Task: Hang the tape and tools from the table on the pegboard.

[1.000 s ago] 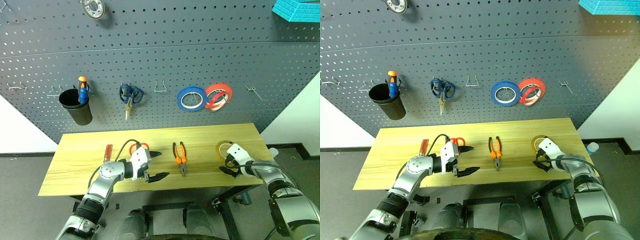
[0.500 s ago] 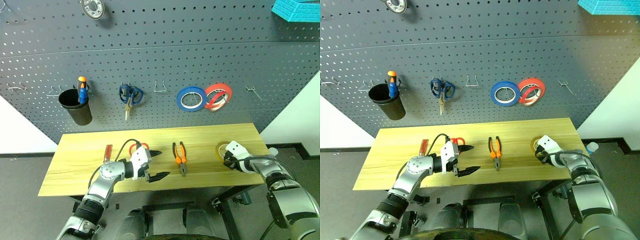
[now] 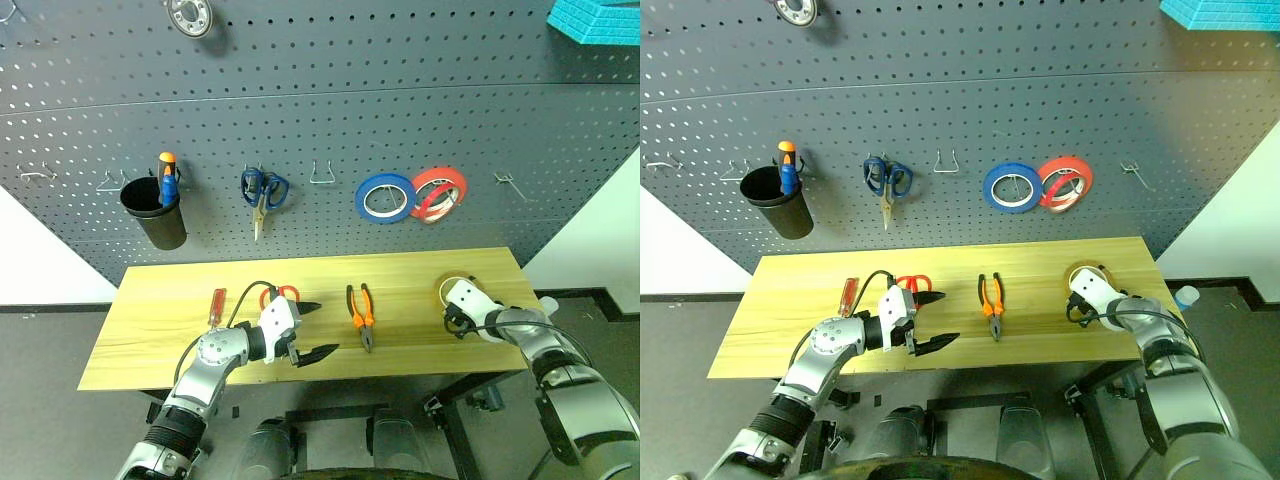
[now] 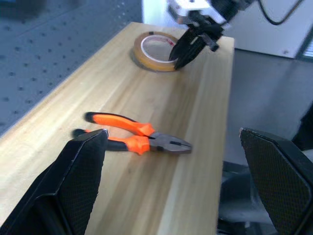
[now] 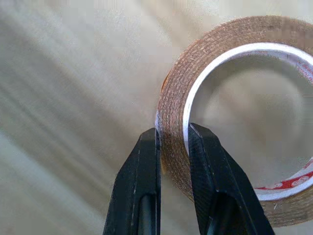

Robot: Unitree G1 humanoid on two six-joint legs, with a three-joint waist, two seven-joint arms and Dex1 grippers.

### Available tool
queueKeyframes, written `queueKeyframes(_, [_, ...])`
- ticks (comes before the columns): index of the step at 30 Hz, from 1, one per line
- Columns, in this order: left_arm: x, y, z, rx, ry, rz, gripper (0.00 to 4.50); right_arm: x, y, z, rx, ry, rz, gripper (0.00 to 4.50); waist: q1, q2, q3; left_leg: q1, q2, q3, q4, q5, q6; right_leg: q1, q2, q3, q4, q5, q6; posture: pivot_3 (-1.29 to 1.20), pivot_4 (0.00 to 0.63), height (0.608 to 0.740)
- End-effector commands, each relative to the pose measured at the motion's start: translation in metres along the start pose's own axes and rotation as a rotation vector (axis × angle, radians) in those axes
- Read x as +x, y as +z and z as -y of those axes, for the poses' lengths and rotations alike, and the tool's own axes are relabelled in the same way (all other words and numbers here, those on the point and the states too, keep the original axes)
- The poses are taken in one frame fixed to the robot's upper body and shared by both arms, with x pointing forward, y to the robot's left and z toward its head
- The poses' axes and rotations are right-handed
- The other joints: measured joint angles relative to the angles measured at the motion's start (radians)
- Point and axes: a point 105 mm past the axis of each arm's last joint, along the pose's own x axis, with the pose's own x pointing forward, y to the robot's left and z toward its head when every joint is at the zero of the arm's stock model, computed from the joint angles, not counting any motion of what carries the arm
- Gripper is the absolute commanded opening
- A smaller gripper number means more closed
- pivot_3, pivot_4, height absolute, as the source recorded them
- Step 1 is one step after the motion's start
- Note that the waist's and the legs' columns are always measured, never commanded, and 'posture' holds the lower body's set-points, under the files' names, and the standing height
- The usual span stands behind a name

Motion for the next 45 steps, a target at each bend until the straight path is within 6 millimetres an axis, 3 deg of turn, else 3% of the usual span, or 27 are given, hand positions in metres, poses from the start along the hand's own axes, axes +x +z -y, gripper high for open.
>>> queueKeyframes(1, [-0.001, 0.024, -0.018, 0.075, 0.076, 0.09, 4.5, -0.023, 0.013, 0.024, -0.212, -0.187, 0.126, 0.46, 0.005, 0.0, 0.0, 0.0, 0.0, 0.0, 0.0, 0.0, 0.0, 0.0, 0.0, 0.0, 0.0, 0.0, 0.0, -0.08, 0.05, 0.74])
queueKeyframes(4, [0.004, 0.034, -0.021, 0.093, 0.083, 0.14, 4.5, -0.043, 0.023, 0.035, -0.387, -0.34, 0.202, 0.46, 0.013, 0.0, 0.0, -0.001, 0.0, 0.002, 0.0, 0.0, 0.0, -0.002, 0.0, 0.001, 0.0, 0.0, -0.001, -0.11, 0.053, 0.74])
queueKeyframes(12, [0.028, 0.069, -0.02, 0.147, -0.031, 0.26, 4.5, -0.096, 0.037, 0.073, -0.599, -0.715, 0.3, 0.46, -0.009, -0.002, 0.0, -0.002, 0.0, 0.007, 0.002, 0.0, 0.0, -0.003, 0.0, 0.005, -0.001, 0.0, -0.002, -0.18, 0.045, 0.74])
queueKeyframes(17, [0.037, 0.091, -0.017, 0.16, -0.09, 0.344, 4.5, -0.115, 0.057, 0.084, -0.734, -0.835, 0.38, 0.46, -0.016, -0.002, 0.0, -0.002, 0.0, 0.008, 0.002, -0.001, 0.002, -0.003, 0.0, 0.006, -0.003, 0.0, -0.003, -0.19, 0.038, 0.74])
queueKeyframes(21, [0.04, 0.106, -0.017, 0.137, -0.094, 0.424, 4.5, -0.11, 0.066, 0.093, -0.722, -0.832, 0.396, 0.46, -0.032, -0.003, 0.0, -0.002, 0.0, 0.007, 0.002, -0.001, 0.002, -0.003, 0.0, 0.006, -0.003, 0.002, -0.006, -0.19, 0.035, 0.74])
queueKeyframes(30, [0.044, 0.119, -0.023, 0.086, -0.016, 0.558, 4.5, -0.076, 0.08, 0.108, -0.461, -0.65, 0.384, 0.46, -0.064, -0.011, 0.0, 0.003, 0.0, 0.007, 0.003, -0.001, 0.003, 0.005, 0.0, 0.006, -0.004, 0.001, -0.003, -0.16, 0.03, 0.74])
queueKeyframes(42, [0.047, 0.114, -0.026, 0.082, 0.077, 0.563, 4.5, -0.052, 0.098, 0.106, -0.346, -0.475, 0.368, 0.46, -0.06, -0.016, -0.001, 0.003, -0.001, 0.007, 0.003, -0.001, 0.003, 0.004, 0.0, 0.008, -0.005, 0.004, -0.005, -0.14, 0.032, 0.74])
queueKeyframes(45, [0.046, 0.113, -0.026, 0.08, 0.085, 0.558, 4.5, -0.051, 0.101, 0.106, -0.295, -0.456, 0.389, 1.41, -0.06, -0.016, -0.002, 0.002, -0.002, 0.007, 0.003, -0.001, 0.003, 0.004, -0.001, 0.008, -0.005, 0.004, -0.005, -0.13, 0.035, 0.74])
